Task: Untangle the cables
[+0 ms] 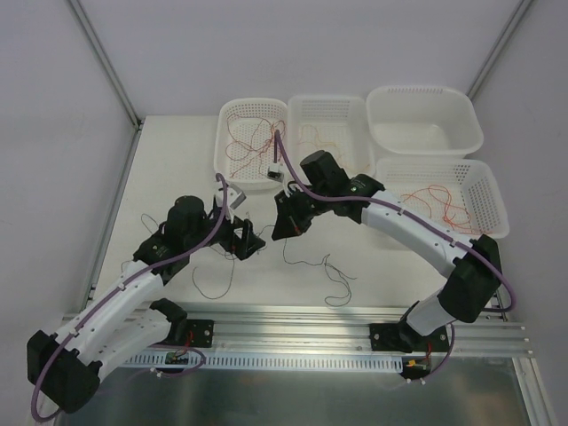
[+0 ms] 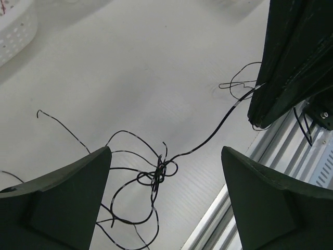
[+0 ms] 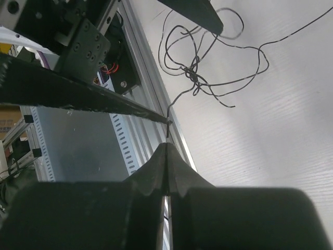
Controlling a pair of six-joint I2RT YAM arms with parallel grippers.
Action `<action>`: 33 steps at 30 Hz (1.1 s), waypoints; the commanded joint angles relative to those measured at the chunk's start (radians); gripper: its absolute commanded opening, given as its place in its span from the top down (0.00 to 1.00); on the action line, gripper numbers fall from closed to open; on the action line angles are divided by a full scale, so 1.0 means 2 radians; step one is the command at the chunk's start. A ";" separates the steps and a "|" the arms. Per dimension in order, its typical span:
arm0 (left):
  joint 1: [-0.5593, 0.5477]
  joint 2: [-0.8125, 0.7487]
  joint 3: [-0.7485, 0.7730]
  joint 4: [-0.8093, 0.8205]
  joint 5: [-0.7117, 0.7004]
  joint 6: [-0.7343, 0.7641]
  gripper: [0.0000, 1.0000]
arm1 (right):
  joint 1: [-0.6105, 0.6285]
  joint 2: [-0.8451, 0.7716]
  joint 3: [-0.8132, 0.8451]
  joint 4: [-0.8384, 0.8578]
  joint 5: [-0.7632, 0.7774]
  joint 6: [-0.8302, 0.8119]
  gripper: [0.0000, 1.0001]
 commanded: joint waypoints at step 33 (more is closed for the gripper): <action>-0.061 0.049 -0.026 0.024 -0.305 -0.018 0.99 | -0.253 -0.221 0.044 -0.124 0.028 -0.003 0.99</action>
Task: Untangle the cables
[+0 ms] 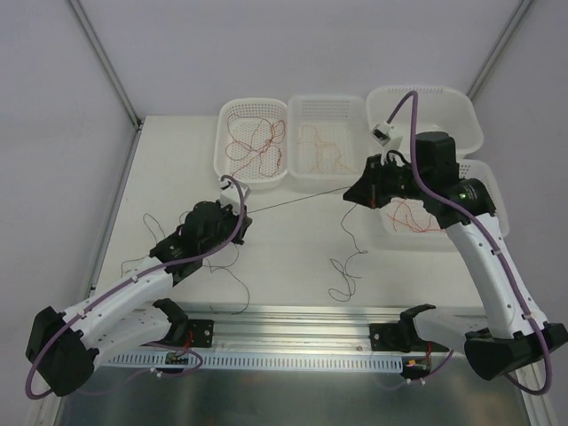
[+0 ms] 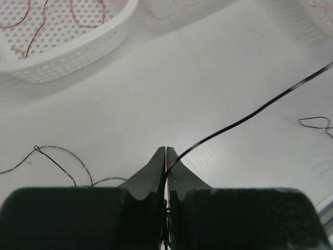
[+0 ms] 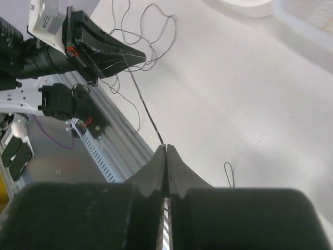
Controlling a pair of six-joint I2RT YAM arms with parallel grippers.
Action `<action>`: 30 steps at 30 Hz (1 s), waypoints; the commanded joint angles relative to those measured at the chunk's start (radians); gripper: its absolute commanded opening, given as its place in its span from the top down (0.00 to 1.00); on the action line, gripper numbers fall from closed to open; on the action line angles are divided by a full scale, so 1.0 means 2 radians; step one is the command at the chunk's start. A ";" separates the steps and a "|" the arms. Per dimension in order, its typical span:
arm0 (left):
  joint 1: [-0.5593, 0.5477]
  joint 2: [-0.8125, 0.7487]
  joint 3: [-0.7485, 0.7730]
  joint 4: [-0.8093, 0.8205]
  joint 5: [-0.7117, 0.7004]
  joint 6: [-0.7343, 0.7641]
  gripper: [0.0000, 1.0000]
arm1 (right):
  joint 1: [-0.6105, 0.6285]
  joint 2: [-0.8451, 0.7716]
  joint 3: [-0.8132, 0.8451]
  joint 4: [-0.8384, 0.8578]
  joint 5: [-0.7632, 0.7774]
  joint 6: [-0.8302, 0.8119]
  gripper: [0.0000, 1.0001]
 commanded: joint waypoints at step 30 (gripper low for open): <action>0.124 -0.069 0.063 -0.188 -0.096 -0.068 0.04 | 0.028 0.041 -0.223 0.066 0.178 0.042 0.63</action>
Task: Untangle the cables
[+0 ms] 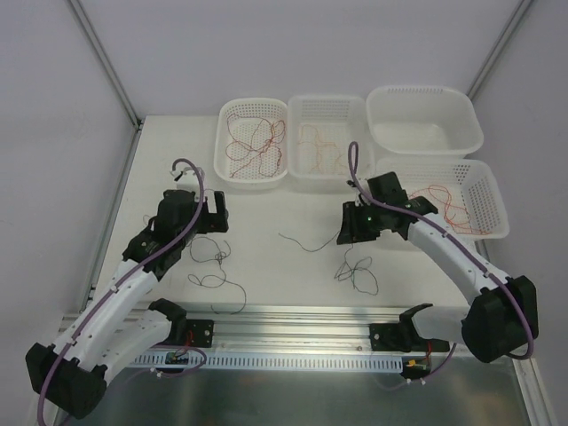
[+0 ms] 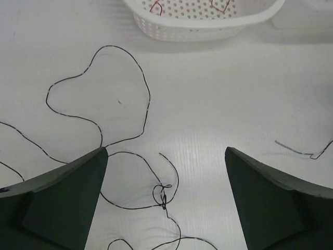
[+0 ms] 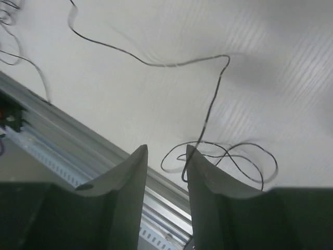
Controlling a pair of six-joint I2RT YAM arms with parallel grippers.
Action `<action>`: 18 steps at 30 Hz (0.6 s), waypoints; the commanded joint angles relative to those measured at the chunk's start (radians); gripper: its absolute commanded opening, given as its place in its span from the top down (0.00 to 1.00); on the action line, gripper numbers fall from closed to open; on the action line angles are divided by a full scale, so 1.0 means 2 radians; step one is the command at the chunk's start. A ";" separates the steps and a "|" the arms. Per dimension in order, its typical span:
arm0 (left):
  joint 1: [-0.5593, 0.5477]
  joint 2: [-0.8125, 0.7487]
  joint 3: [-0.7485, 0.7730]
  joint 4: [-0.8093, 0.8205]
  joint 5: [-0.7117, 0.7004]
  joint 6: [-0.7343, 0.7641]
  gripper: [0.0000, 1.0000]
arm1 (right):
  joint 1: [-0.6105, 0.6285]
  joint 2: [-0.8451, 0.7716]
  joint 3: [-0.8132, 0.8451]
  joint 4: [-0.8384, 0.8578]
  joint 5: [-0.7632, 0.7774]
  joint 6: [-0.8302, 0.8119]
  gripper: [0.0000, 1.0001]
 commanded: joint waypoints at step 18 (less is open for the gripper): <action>0.002 -0.131 -0.070 -0.007 -0.052 0.038 0.01 | 0.097 0.019 -0.046 -0.049 0.205 0.039 0.04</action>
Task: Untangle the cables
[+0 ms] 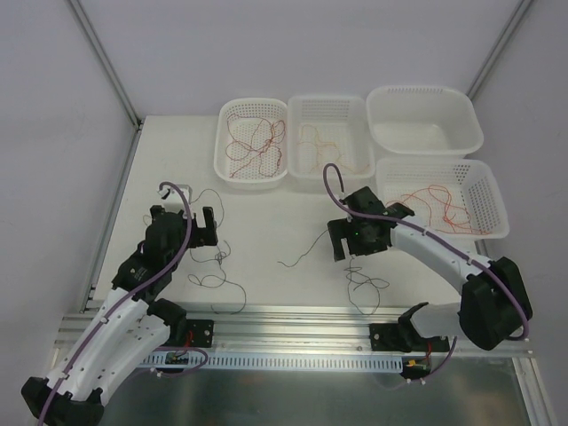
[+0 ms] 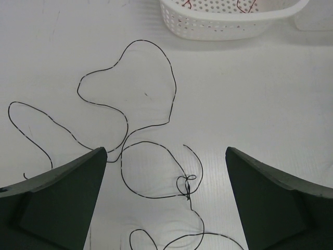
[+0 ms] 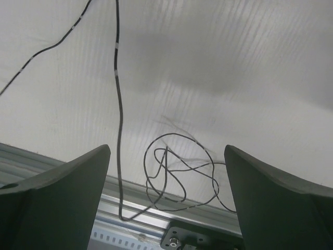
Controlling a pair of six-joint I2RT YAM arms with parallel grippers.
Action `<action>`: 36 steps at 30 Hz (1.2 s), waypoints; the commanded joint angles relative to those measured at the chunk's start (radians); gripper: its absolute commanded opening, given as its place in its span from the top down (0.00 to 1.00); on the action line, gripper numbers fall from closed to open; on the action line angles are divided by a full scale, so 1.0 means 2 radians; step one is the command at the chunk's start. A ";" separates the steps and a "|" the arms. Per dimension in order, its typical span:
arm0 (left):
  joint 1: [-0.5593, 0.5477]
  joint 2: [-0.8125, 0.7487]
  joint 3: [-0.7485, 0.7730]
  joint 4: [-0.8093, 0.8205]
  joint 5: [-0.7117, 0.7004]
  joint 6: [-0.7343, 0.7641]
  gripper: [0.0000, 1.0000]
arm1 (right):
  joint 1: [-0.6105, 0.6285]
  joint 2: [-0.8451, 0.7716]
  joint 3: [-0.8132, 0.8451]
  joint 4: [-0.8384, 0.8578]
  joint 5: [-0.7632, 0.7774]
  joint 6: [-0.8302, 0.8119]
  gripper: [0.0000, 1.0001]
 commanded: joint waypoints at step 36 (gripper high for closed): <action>0.002 -0.001 0.002 0.007 -0.030 0.018 0.01 | 0.005 -0.052 0.244 -0.141 -0.011 -0.113 0.99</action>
